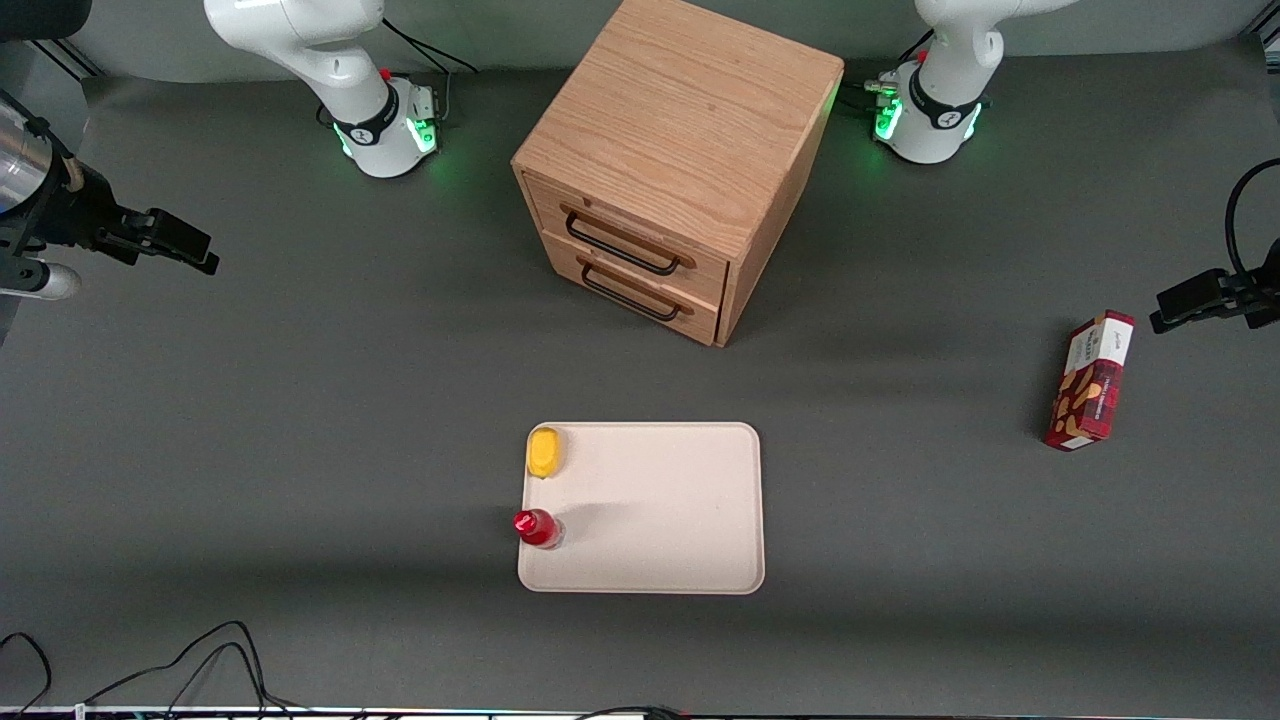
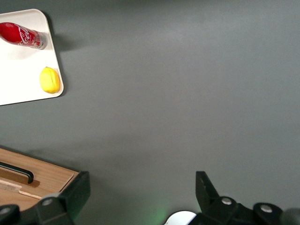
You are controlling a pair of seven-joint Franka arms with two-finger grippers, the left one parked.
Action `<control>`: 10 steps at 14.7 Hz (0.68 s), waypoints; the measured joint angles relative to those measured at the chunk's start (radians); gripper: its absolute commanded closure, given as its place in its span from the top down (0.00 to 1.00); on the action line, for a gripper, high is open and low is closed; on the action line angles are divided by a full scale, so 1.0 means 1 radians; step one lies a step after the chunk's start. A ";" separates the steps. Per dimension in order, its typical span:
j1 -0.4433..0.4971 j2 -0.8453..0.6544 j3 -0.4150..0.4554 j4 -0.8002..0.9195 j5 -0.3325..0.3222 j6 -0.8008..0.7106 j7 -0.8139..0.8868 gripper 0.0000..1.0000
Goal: Open upper drawer
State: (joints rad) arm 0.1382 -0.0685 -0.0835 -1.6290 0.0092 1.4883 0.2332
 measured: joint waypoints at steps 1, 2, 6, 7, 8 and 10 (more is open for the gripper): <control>0.000 0.000 0.000 0.001 0.000 -0.001 0.000 1.00; 0.000 0.000 0.000 0.004 0.000 -0.006 0.000 1.00; 0.000 0.000 0.000 0.011 0.000 -0.013 0.000 1.00; 0.000 0.000 0.000 0.013 0.000 -0.013 -0.001 1.00; 0.001 0.000 0.001 0.017 0.001 -0.014 -0.022 1.00; 0.007 0.000 0.008 0.029 0.003 -0.018 -0.212 1.00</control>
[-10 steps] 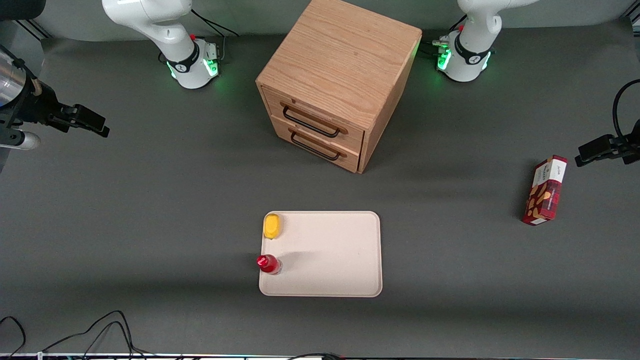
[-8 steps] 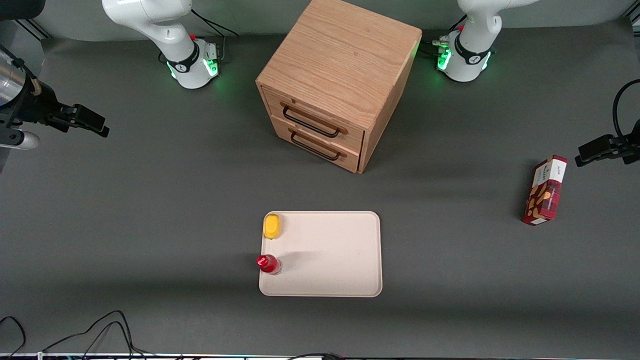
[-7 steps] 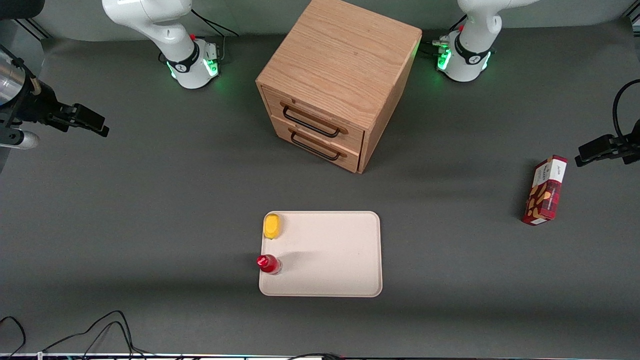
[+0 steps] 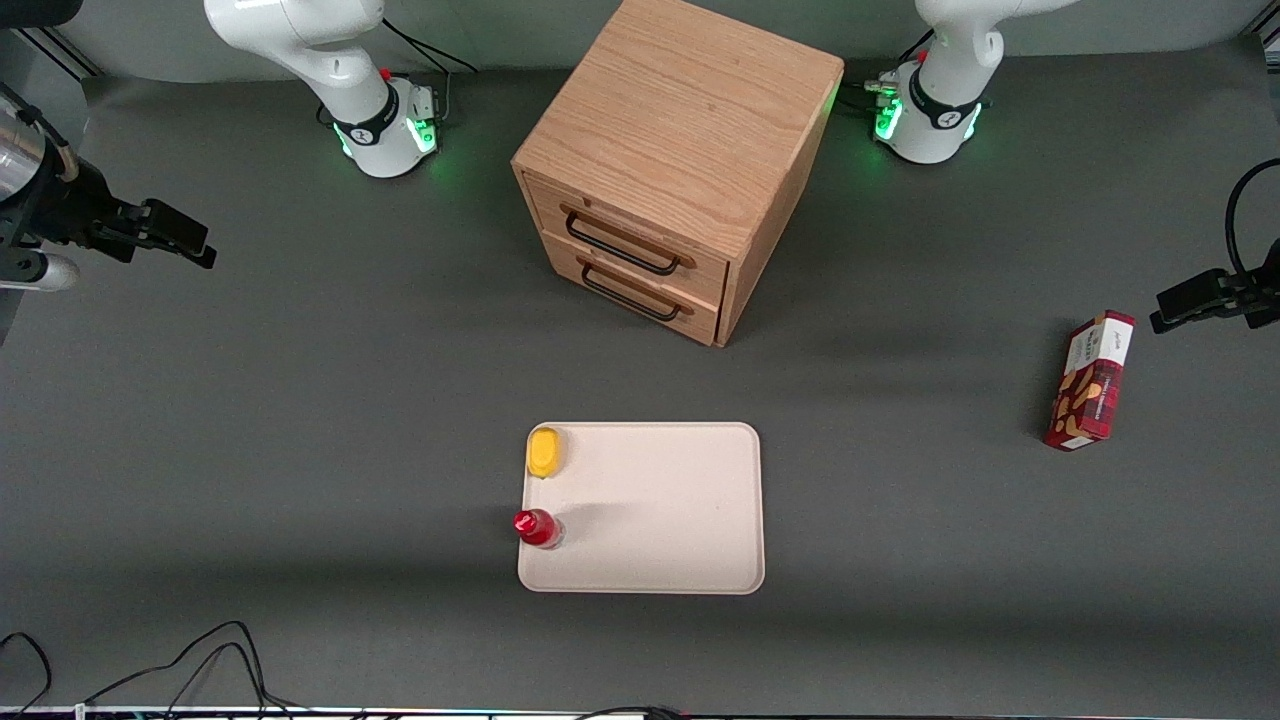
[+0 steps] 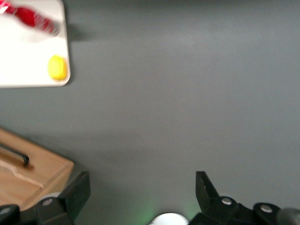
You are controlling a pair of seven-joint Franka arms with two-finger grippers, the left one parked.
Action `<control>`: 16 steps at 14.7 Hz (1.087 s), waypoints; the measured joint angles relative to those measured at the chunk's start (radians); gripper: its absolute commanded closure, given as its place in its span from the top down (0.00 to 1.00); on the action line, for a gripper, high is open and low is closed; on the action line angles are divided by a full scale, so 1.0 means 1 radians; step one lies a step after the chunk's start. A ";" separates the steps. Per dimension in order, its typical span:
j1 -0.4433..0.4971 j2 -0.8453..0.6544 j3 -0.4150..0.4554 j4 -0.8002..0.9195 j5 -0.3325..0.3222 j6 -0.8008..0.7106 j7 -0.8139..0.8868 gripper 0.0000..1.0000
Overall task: Open upper drawer
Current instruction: 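Move the right gripper toward the upper drawer's black handle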
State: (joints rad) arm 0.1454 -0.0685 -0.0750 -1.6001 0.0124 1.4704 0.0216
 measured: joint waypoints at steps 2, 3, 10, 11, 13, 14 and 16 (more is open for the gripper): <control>0.004 0.007 0.009 0.018 0.020 0.000 -0.215 1.00; 0.005 0.019 0.013 0.030 0.060 0.000 -0.282 1.00; 0.022 0.292 0.253 0.209 0.345 0.013 -0.442 1.00; 0.027 0.327 0.273 0.216 0.373 0.019 -0.448 1.00; 0.028 0.388 0.313 0.226 0.401 0.023 -0.465 1.00; 0.028 0.417 0.340 0.228 0.405 0.030 -0.470 1.00; 0.032 0.481 0.406 0.226 0.405 0.050 -0.471 1.00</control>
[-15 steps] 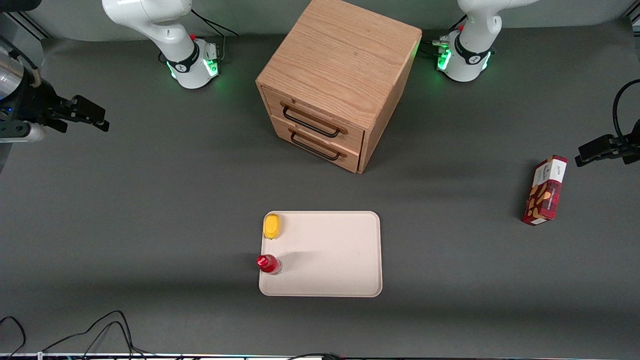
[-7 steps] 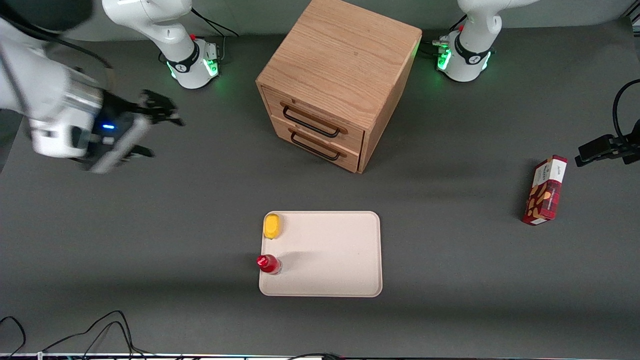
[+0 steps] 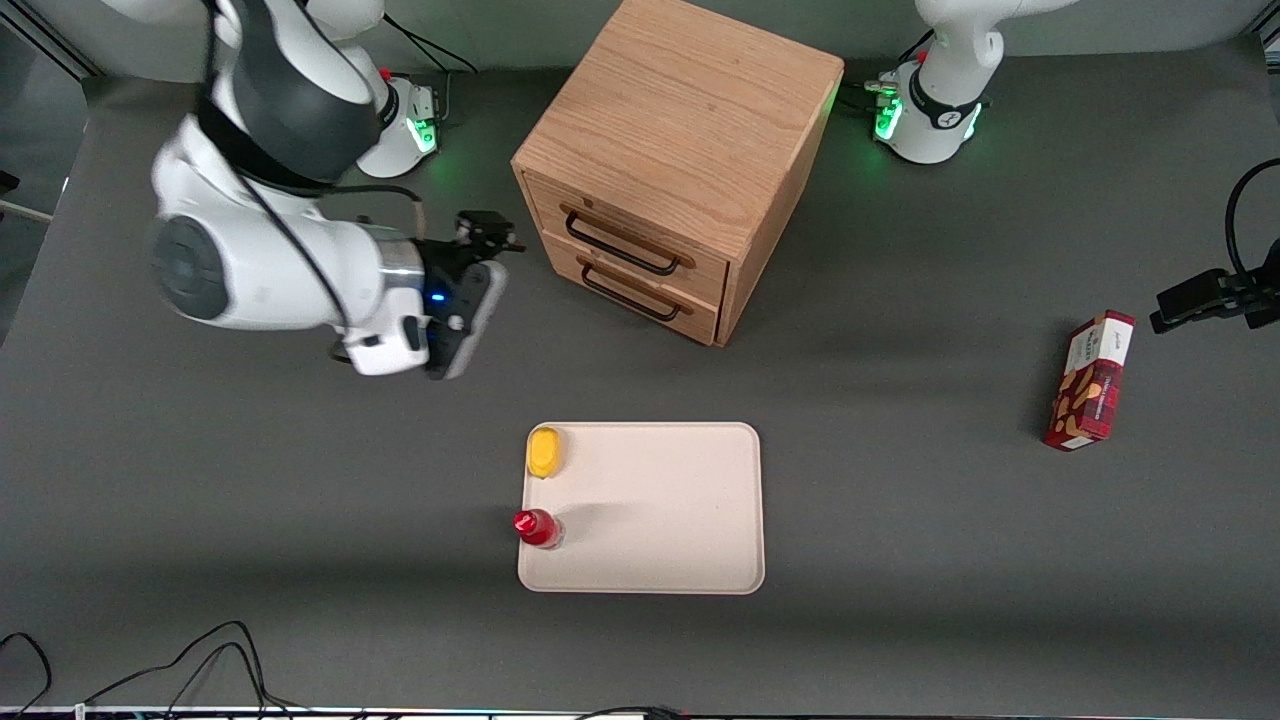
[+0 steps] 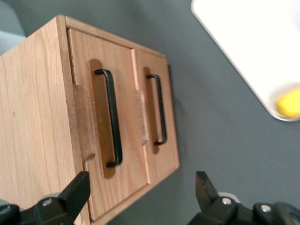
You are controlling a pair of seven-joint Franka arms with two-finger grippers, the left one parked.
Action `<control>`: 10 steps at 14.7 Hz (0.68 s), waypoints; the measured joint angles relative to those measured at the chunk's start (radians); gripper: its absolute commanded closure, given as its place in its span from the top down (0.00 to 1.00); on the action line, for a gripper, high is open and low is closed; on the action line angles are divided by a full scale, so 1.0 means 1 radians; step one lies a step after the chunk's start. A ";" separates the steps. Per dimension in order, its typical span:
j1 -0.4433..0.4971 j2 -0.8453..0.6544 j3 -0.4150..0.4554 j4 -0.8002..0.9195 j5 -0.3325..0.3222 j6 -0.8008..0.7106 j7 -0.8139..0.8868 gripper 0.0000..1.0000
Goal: Open upper drawer
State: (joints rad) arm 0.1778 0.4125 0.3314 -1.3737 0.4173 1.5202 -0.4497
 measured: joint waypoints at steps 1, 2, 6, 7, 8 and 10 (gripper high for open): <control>0.005 0.031 0.027 0.000 0.000 0.010 0.000 1.00; 0.014 0.058 0.044 0.000 0.000 0.020 0.000 1.00; 0.053 0.110 0.065 -0.026 -0.002 0.104 0.000 1.00; 0.053 0.112 0.078 -0.042 -0.005 0.125 0.002 1.00; 0.053 0.113 0.093 -0.061 -0.009 0.143 0.008 1.00; 0.054 0.112 0.119 -0.091 -0.011 0.165 0.021 1.00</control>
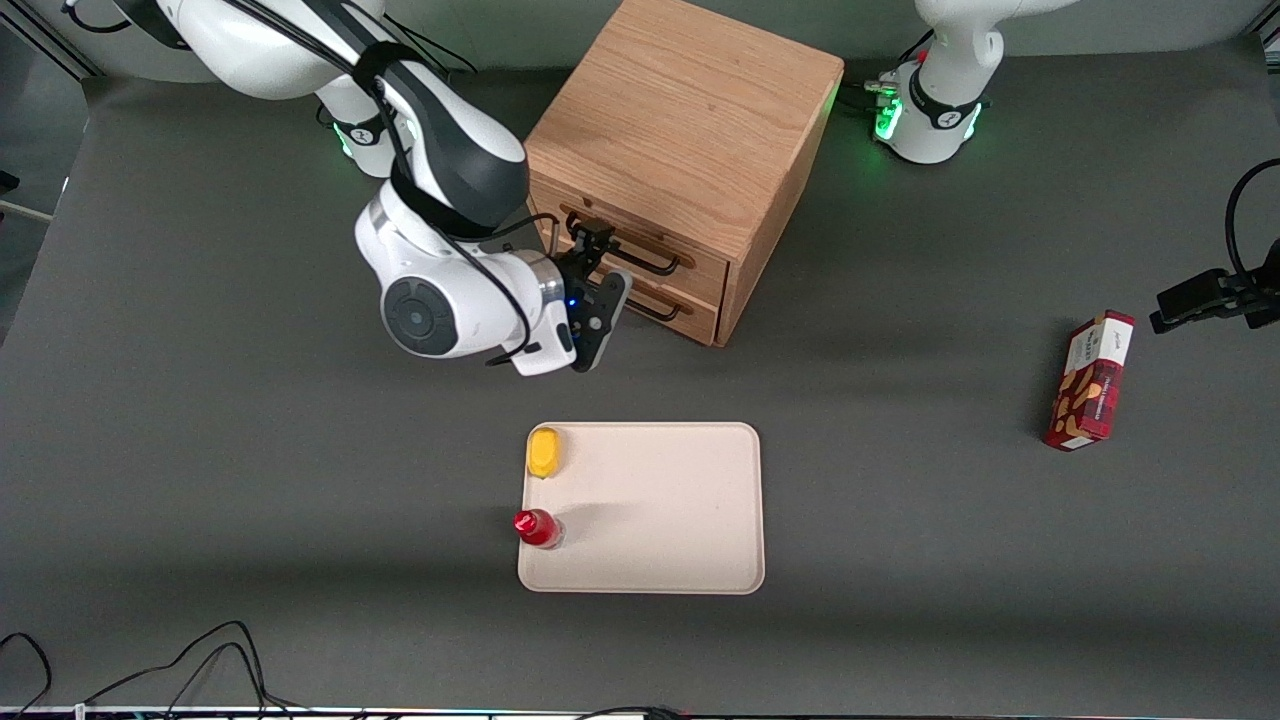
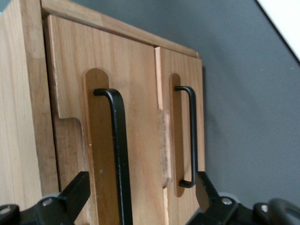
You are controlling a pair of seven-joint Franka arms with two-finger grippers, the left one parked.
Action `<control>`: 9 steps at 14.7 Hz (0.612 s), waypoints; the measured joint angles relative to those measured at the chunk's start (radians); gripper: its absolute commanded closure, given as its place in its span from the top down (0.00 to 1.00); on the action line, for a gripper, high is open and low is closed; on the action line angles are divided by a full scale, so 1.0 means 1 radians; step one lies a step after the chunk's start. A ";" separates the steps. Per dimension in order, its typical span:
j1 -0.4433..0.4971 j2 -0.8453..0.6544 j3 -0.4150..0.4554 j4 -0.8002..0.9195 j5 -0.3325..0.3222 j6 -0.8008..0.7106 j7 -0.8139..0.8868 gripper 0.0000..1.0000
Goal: Open upper drawer
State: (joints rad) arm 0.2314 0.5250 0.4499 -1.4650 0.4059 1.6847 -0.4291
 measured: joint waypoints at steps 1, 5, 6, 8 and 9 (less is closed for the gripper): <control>0.000 0.000 0.009 -0.011 0.000 0.005 0.002 1.00; 0.000 -0.001 0.021 -0.056 -0.012 0.047 0.005 1.00; 0.000 -0.001 0.021 -0.064 -0.022 0.053 0.005 1.00; 0.000 -0.001 0.021 -0.074 -0.031 0.066 0.005 1.00; -0.001 -0.001 0.021 -0.078 -0.032 0.070 0.005 1.00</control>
State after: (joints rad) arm 0.2308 0.5239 0.4706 -1.5426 0.3738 1.7547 -0.4243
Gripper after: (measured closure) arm 0.000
